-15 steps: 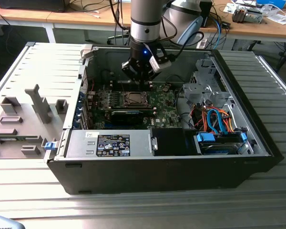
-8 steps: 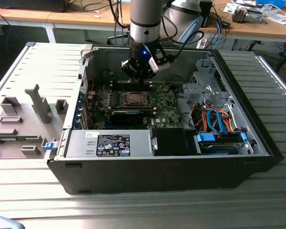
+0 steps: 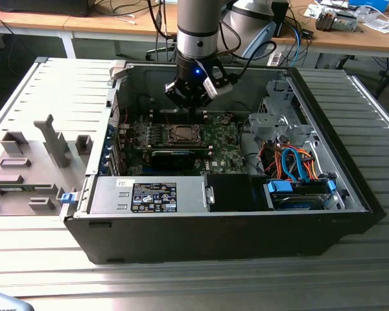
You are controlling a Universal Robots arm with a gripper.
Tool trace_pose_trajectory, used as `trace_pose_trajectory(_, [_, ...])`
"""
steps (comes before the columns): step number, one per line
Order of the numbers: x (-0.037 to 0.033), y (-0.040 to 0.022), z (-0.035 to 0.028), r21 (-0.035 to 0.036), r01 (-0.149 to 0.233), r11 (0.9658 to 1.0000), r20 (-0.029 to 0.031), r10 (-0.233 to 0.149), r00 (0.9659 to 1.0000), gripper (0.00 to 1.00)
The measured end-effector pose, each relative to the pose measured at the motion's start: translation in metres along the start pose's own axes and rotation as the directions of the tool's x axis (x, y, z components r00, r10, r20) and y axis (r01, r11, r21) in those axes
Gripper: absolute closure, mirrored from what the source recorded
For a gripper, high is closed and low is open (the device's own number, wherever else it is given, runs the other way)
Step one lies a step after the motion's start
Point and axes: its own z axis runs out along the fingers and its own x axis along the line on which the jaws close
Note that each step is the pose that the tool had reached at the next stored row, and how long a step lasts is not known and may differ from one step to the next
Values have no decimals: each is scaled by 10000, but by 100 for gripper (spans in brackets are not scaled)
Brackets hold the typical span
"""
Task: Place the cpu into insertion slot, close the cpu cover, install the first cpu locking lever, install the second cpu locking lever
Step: 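Install the first cpu locking lever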
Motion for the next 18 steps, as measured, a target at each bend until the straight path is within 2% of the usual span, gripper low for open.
trace_pose_trajectory(1, [0,0,0,191,2,9998,-13,-2,10000,89])
trace_pose_trajectory(2, [0,0,1,339,3,9994,-23,-3,10000,89])
trace_pose_trajectory(8, [1,0,0,355,4,9994,-26,-3,10000,89])
trace_pose_trajectory(18, [51,4,0,356,6,9994,-22,-5,10000,89])
